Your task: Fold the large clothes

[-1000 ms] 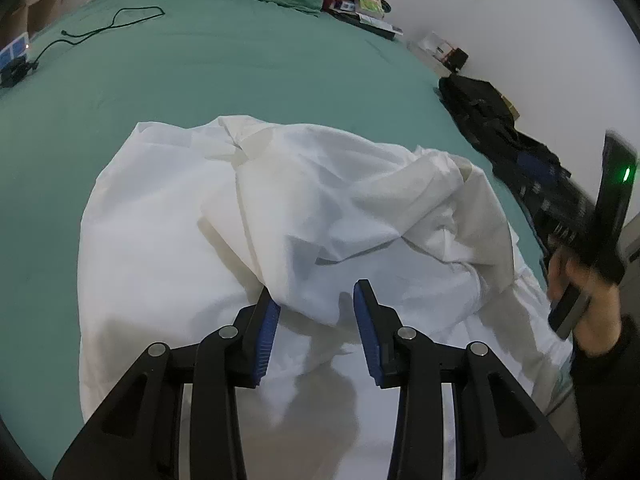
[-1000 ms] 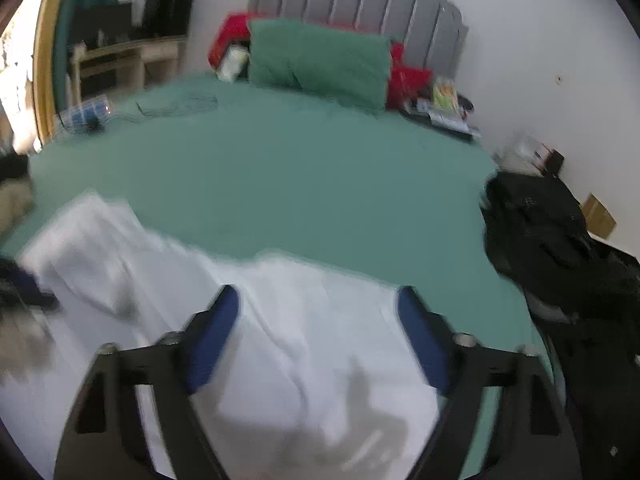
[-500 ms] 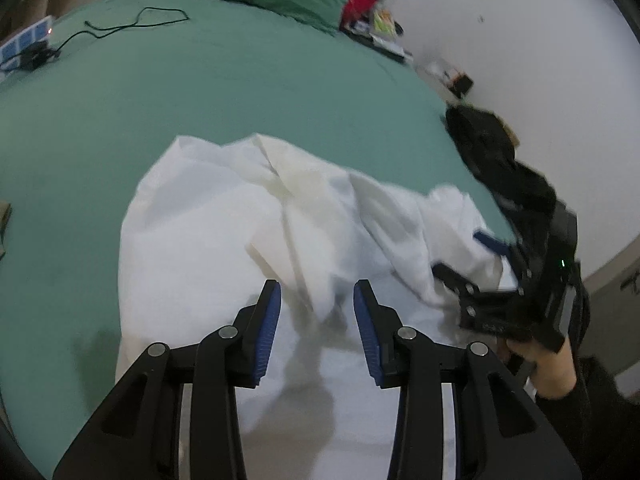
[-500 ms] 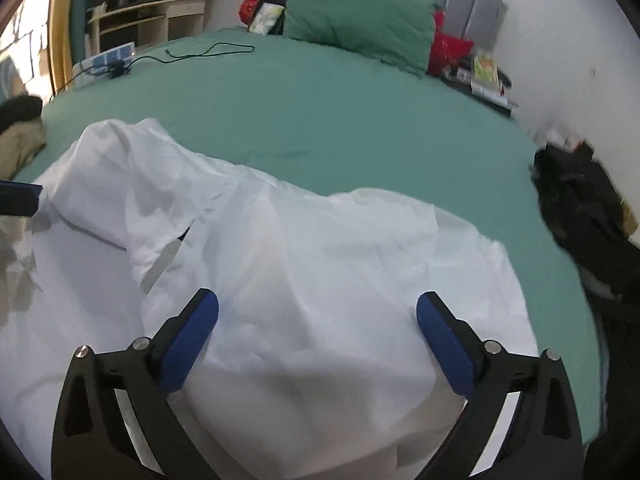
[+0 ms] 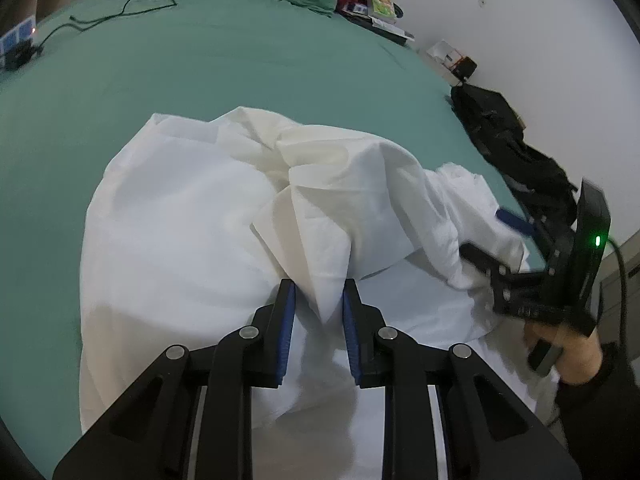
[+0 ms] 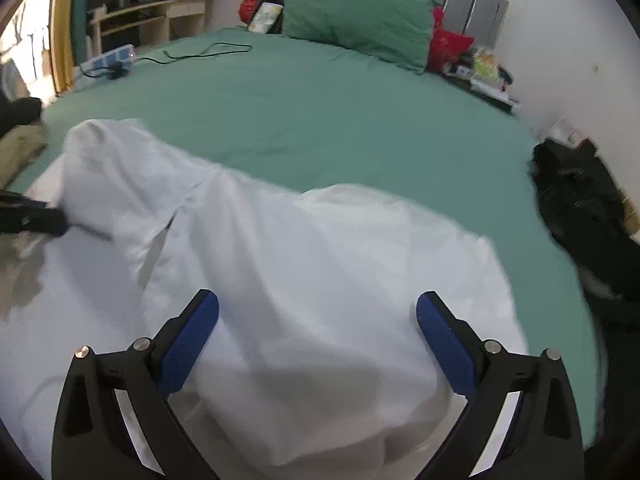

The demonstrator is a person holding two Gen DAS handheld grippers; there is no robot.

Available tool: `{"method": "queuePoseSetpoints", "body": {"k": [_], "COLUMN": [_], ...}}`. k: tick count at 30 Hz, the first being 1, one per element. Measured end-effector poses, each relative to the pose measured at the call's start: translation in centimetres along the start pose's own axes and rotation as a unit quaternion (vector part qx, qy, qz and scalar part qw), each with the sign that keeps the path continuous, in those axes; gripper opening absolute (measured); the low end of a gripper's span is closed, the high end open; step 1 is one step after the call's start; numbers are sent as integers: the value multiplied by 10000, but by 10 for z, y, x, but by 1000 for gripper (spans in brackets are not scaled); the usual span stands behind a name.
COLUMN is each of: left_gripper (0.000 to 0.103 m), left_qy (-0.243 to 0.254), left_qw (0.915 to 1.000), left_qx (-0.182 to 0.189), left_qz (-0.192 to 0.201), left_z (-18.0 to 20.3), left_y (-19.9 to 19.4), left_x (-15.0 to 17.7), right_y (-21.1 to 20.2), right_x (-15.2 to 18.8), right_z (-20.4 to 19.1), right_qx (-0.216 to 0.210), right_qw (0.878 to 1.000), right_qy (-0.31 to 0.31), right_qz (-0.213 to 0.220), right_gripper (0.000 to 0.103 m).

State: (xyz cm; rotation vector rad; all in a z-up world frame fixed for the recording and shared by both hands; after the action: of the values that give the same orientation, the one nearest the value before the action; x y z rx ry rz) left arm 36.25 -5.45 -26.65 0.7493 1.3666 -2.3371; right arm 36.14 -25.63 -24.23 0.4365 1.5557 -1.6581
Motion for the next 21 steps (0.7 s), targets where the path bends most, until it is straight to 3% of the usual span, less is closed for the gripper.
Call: {"method": "queuePoseSetpoints", "body": {"k": [3,6,8,15,21], "left_gripper": [25,36,37,44,51], "left_qy": [87,211,224,50,-459], "left_qw": [9999,9995,9993,9953,9870], "left_qx": [-77,-233,-271,-696,-1279], "left_qz": [-35,31,133,667,853], "left_z": [0,0,2,-12,-55], "left_y": [-3,-14,-23,-95,-170], "left_x": [2,4,2,13,57], "right_y": [4,-2,-12,-77,-134], "right_x": [-5,-5,-2,9,49], "right_z": [7,10,13,46,94], "right_qx": [45,49,88,114,319], "right_qw": [10000,10000,9999,9994,9982], "right_qy": [-19,-60,-32,203,463], "right_qz": [-30,18,80,263,196], "right_gripper": [98,98,98,98,98]}}
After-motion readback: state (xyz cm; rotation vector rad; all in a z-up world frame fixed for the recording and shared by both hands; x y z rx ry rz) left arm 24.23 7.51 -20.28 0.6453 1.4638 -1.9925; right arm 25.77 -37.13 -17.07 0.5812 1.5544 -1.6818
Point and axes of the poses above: each gripper's, at about its wrist camera, not at the fingertips, and y roughly the way its jaws point, z to its right, x to its underside, the point moved 9 cm from there along y, roughly the way its jaws point, and after that the axes turned 8 degrees about z, right-handed, at the moved point
